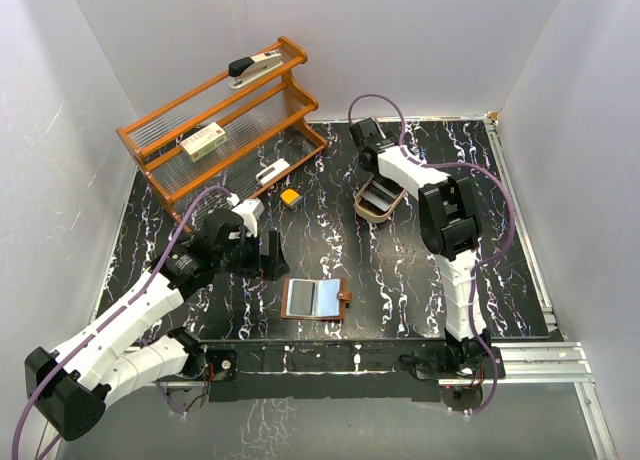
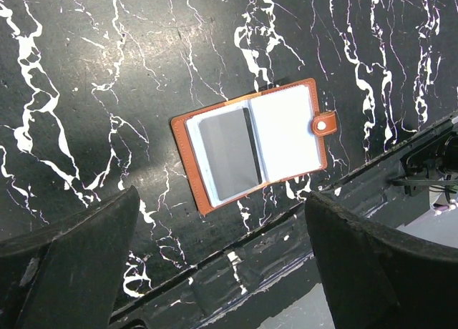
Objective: Put the credit cards into the card holder
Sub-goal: Pick up the credit card from the storage box.
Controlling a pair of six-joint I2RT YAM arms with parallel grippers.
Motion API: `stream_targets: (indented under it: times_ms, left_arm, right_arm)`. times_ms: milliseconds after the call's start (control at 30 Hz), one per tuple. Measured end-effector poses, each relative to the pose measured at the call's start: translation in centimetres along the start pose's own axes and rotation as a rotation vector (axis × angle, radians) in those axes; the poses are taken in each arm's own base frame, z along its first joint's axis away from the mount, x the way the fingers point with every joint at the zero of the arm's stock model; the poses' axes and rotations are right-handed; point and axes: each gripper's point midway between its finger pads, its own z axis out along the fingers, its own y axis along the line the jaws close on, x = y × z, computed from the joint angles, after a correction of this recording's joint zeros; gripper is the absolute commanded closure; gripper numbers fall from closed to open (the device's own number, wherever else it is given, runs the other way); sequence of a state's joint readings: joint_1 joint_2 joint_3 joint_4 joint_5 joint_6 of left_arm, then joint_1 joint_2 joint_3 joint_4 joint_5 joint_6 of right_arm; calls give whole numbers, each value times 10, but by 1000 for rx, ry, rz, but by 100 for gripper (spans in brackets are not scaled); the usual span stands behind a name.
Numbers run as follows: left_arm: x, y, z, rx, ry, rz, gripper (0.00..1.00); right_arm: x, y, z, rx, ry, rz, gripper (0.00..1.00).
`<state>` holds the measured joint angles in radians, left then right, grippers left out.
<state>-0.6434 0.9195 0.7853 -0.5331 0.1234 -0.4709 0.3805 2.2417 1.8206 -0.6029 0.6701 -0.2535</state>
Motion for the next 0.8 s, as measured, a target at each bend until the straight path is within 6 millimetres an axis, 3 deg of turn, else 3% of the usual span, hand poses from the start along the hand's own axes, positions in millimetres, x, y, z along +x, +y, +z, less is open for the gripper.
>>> stream_targets:
  times_ms: [233, 800]
  left_arm:
    - [-1, 1, 0, -8, -3, 0, 1]
    - [1, 3, 3, -13, 7, 5, 1]
  right_arm:
    - [4, -11, 6, 14, 13, 2, 56]
    - [-3, -9, 4, -18, -7, -2, 71]
